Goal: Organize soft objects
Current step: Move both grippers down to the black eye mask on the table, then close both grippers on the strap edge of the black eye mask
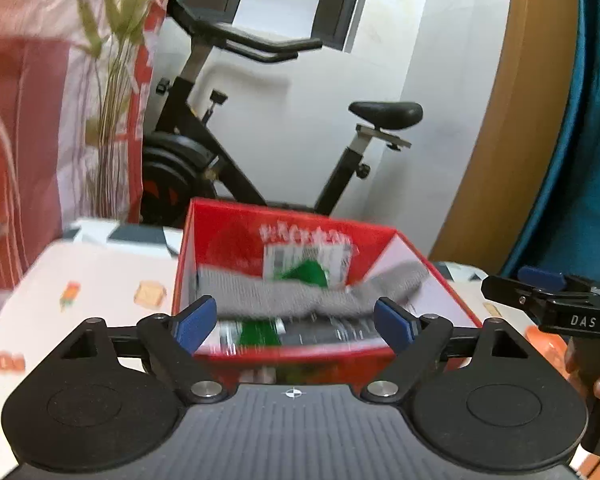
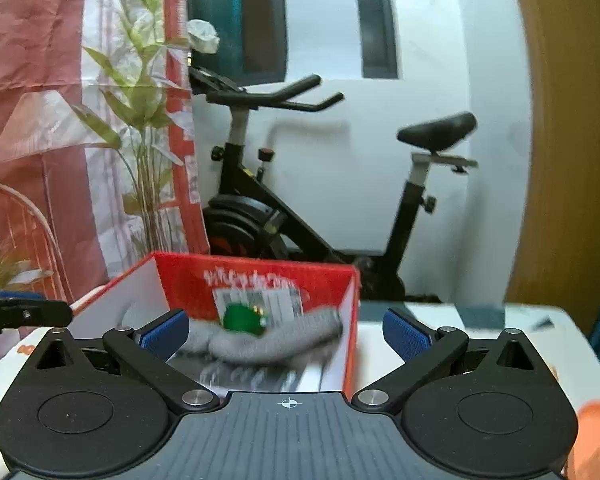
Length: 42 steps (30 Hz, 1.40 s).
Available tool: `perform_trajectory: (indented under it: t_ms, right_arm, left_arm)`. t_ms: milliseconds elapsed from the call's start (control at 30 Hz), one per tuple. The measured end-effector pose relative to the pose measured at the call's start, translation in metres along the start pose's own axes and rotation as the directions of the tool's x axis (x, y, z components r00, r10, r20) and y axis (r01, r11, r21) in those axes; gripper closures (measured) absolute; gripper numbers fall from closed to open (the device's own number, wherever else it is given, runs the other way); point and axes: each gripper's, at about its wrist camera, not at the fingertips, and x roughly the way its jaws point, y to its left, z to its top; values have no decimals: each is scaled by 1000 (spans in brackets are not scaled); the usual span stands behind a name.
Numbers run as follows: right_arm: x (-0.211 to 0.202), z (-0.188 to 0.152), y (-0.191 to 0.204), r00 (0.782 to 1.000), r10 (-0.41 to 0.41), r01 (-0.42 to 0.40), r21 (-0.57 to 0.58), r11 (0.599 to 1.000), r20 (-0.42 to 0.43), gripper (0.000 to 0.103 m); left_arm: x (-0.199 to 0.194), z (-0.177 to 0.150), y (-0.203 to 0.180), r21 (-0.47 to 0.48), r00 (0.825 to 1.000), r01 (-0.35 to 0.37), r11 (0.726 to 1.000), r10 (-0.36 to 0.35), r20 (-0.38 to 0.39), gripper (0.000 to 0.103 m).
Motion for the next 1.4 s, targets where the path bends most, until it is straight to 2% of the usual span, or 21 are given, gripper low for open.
perform_trajectory:
  t_ms: [100, 200, 333, 500, 633, 767, 967, 1167, 1400]
  right_arm:
    - [-12, -21, -6, 1000, -9, 10, 50, 999, -19, 0]
    - [-19, -44, -10, 999, -24, 27, 76, 997, -41, 1]
    - [-16, -78, -8, 992, -45, 53, 71, 996, -119, 2]
    - [1, -113, 1, 975, -71, 80, 33, 996, -212, 8]
    - [16, -133, 7, 953, -41, 40, -12, 999, -301, 10]
    - [19, -147, 16, 939, -49, 24, -78, 997, -339, 15]
    - [20, -156, 14, 935, -31, 17, -40, 999, -354, 15]
    - [18, -160, 11, 940, -22, 17, -16, 1000, -341, 15]
    - [21, -160, 6, 942, -16, 12, -15, 1000, -337, 14]
  left_arm:
    - [-8, -18, 3, -22, 1000, 13, 1000, -13, -28, 18]
    - [-11, -38, 7, -49, 998, 17, 999, -20, -66, 25]
    - [-4, -61, 15, -103, 991, 12, 995, -25, -128, 32]
    - [5, -82, 21, -162, 983, 0, 987, -30, -180, 35]
    - [8, -93, 23, -181, 978, 2, 984, -39, -206, 36]
    - [8, -99, 24, -198, 975, -1, 980, -43, -217, 41]
    - [9, -110, 19, -217, 967, 43, 975, -95, -235, 44]
    - [13, -110, 19, -223, 968, 43, 974, -96, -231, 50]
    - [41, -104, 21, -272, 964, 53, 961, -120, -236, 51]
